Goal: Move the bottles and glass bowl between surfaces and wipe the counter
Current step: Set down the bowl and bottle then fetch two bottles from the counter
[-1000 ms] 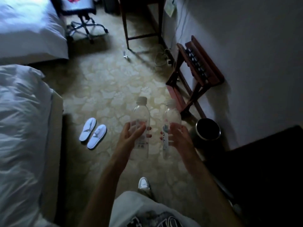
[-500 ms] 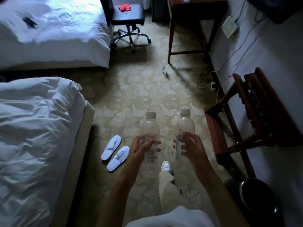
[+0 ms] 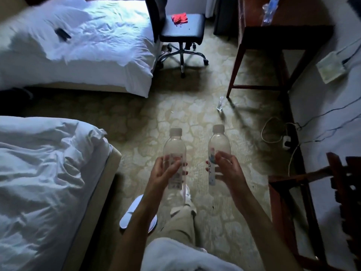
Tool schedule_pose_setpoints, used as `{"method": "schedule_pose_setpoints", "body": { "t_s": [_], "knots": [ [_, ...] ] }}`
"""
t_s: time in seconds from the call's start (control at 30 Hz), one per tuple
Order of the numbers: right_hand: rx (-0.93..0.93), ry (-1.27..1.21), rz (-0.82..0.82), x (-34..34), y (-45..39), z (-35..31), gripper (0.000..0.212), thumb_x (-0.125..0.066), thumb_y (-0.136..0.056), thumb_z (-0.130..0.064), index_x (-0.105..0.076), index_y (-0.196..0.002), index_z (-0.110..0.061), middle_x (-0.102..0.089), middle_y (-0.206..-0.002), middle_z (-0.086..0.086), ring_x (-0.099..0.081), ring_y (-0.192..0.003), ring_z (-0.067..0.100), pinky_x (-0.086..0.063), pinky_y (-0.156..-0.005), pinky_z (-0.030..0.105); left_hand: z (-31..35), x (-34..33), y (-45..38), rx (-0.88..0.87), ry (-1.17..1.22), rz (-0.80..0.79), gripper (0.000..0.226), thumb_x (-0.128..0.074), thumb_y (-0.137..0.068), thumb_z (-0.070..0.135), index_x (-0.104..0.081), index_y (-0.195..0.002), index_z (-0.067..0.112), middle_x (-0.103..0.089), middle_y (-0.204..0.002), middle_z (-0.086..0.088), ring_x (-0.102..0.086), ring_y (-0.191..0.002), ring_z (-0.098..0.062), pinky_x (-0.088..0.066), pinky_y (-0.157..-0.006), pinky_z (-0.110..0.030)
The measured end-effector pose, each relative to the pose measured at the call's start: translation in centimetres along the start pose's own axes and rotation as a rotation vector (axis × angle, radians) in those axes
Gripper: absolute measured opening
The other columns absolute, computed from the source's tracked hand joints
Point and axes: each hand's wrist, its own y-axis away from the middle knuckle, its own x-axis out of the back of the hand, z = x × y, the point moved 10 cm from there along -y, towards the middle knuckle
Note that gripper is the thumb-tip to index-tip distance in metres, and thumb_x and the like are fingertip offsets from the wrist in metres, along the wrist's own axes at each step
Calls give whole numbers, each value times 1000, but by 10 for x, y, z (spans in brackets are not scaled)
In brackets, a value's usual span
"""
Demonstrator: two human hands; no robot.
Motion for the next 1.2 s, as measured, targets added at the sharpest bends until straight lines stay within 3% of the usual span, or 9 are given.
{"method": "schedule_pose_setpoints", "body": {
  "t_s": [0.23,0.33,0.4,0.5,0.6,0.83,1.0,1.1,1.2],
  "knots": [
    [-66,51,97,16,-167,-44,85,-71,-56,-70,-51,-124,-23,-68,-117,1,-71,-97,18,-59,-79,34,49,-19,-212,9,-26,-37,79,-77,-63,56,-54,-127,15,-72,-113,-12,-73,-96,-28,-57,-74,-34],
    [1,80,118,22,-241,-116,89,-71,-54,-69,-49,-126,-22,-67,-117,-1,-69,-97,14,-56,-72,24,111,-39,-298,-52,-63,-87,68,-76,-69,47,-53,-125,17,-72,-111,-8,-75,-91,-19,-58,-68,-24],
    [54,68,149,30,-286,-161,87,-68,-57,-64,-46,-129,-20,-65,-117,0,-68,-100,14,-56,-78,28,147,-52,-348,-77,-77,-127,57,-71,-76,38,-52,-126,17,-72,-111,-6,-75,-89,-15,-58,-67,-22],
    [69,40,182,40,-348,-201,82,-71,-63,-61,-44,-130,-21,-65,-120,2,-67,-104,14,-54,-87,36,187,-72,-417,-85,-79,-167,62,-73,-74,43,-52,-127,19,-72,-112,-5,-74,-91,-16,-58,-68,-23],
    [22,18,205,49,-414,-212,96,-75,-50,-71,-45,-127,-22,-64,-121,1,-65,-107,12,-52,-86,32,202,-91,-489,-56,-92,-186,82,-80,-58,60,-55,-125,20,-72,-111,-6,-74,-94,-20,-58,-69,-25],
    [-23,-59,216,69,-612,-257,90,-76,-52,-62,-46,-128,-23,-61,-124,1,-63,-111,15,-50,-84,31,226,-143,-689,12,-134,-175,47,-77,-79,42,-57,-115,20,-73,-104,-5,-75,-84,-15,-57,-64,-24],
    [52,-109,242,102,-739,-361,77,-81,-58,-59,-48,-121,-30,-62,-124,-1,-65,-110,13,-51,-94,38,323,-192,-817,-67,-151,-208,62,-75,-67,52,-57,-115,18,-69,-106,-6,-70,-92,-17,-58,-77,-34],
    [112,-192,332,131,-798,-412,87,-90,-39,-60,-51,-109,-28,-66,-110,0,-70,-96,11,-57,-81,28,359,-221,-886,-81,-119,-260,59,-78,-69,51,-59,-115,18,-69,-114,-11,-69,-99,-25,-56,-79,-38],
    [98,-267,400,147,-849,-433,79,-91,-44,-50,-52,-106,-22,-68,-103,-1,-70,-83,9,-58,-67,21,369,-254,-955,-19,-89,-310,65,-84,-64,55,-61,-113,19,-70,-107,-10,-67,-88,-22,-54,-72,-37]
  ]
}}
